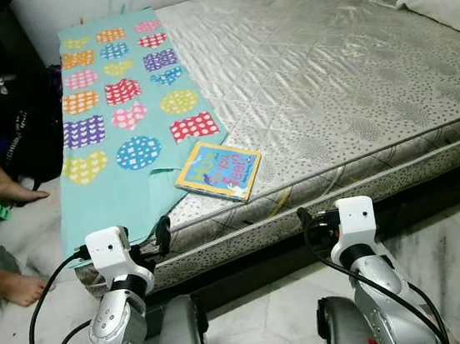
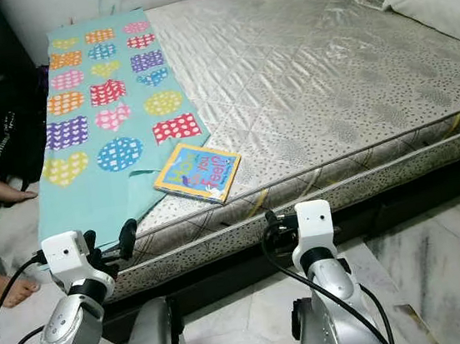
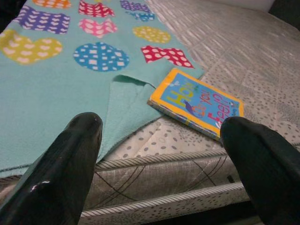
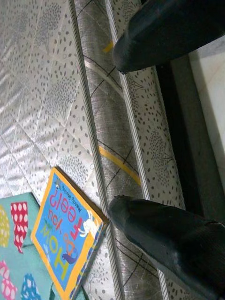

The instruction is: Clean up the room

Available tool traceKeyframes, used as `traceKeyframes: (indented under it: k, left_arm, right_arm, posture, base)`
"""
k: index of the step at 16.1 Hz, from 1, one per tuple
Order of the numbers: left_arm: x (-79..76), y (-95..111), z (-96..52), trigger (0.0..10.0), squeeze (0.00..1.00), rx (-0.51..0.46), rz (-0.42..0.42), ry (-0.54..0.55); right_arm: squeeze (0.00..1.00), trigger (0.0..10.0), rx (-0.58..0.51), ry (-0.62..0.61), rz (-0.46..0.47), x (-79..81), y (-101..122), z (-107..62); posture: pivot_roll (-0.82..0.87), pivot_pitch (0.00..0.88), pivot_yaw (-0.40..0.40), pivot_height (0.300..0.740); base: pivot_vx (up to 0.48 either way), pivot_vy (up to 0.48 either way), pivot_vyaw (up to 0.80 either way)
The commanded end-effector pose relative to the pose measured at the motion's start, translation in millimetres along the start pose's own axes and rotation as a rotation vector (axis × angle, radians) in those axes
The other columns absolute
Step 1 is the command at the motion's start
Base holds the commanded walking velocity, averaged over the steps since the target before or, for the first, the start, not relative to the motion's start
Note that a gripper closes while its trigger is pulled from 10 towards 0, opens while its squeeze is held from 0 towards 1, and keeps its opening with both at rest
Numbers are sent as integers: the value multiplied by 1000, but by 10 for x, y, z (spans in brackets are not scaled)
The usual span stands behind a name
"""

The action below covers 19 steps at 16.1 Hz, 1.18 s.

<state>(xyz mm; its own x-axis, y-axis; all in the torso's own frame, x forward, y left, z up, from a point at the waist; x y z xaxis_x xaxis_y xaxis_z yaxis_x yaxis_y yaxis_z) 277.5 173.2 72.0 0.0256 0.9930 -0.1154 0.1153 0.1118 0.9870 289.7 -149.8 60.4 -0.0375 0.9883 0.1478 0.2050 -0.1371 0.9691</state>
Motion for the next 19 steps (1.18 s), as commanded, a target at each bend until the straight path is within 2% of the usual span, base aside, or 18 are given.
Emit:
traceKeyframes:
  k: [1,7,13,17,19]
  left_arm:
    - [33,-10,-2,10000,0,6,1,6]
    - [24,0,16,10000,0,-1,2,-4]
    - [17,3,25,10000,0,-2,2,-7]
    - [19,-10,31,10000,0,4,1,-5]
    - [27,-28,38,10000,0,13,-2,4]
  right_arm:
    - [0,10000,-12,8,-5,27,21,11]
    - [0,10000,-16,13,-8,37,30,26]
    - [0,10000,-17,13,-6,29,28,33]
    - [0,10000,-16,12,-3,27,20,37]
    - [0,10000,-16,12,2,25,17,36]
  posture:
    - [-96,95,56,590]
    - [-96,94,57,590]
    - [-99,92,57,590]
    - [-99,89,58,590]
    - [-100,85,58,590]
  base:
    - [0,0,0]
    - [270,0,0]
    - [373,0,455]
    - [337,0,0]
    - [0,0,0]
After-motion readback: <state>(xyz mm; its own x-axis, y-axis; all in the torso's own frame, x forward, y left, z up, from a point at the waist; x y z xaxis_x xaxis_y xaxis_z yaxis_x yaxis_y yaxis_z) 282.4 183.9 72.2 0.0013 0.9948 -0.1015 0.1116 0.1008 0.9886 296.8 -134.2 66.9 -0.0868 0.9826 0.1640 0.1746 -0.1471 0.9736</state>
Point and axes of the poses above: a point about 5 cm out from each wrist's last joint towards the gripper, its own z axis pointing out of the wrist towards the gripper, its own y axis along the axis of the wrist's last joint, x = y × z, the point moved 2 cm from there along z, pointing out of the wrist towards the gripper, and after that the axes turned 9 degrees about z, right-handed, at the moved point
